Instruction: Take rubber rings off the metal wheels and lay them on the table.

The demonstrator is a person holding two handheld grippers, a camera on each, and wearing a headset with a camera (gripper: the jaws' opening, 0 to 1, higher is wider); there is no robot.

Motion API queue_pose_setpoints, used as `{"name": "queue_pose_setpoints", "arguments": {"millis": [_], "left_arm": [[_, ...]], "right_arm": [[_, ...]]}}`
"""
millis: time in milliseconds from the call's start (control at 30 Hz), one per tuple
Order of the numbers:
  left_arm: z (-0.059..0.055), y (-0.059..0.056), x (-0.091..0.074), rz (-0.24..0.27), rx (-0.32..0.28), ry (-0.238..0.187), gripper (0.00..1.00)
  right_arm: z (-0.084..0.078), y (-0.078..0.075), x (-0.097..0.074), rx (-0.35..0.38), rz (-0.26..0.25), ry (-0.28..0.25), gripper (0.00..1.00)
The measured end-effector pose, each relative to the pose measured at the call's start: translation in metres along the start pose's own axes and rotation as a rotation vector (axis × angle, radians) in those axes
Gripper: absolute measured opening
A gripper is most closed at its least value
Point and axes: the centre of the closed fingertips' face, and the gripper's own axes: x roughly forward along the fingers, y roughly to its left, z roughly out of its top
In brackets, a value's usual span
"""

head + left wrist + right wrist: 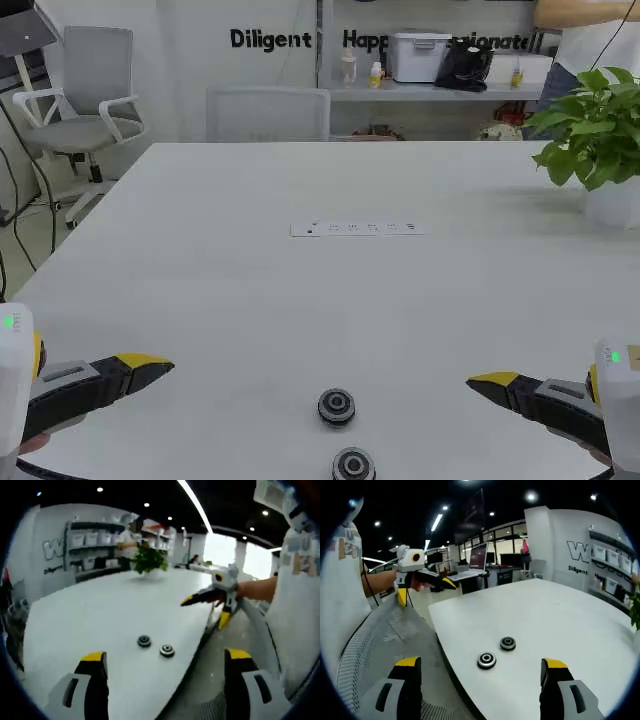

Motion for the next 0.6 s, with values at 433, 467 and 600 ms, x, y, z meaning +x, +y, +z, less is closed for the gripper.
{"name": "queue_pose_setpoints", "arguments": {"millis": [433, 467, 600], "left_arm": [[0.0003, -0.0050, 0.0038, 0.032, -0.006, 0.021, 0.96], [-0.0002, -0.0055, 0.0044, 0.033, -0.004, 0.023, 0.96], [-0.0033, -0.0054, 0.0052, 0.035, -0.009, 0.036, 0.96]], "right_arm": [[0.0032, 0.0033, -0.0037, -0.005, -0.022, 0.042, 0.99], [0.0031, 0.0035, -0.0037, -0.008, -0.023, 0.045, 0.99], [0.0008, 0.0022, -0.0043, -0.020, -0.035, 0.059, 0.99]]}}
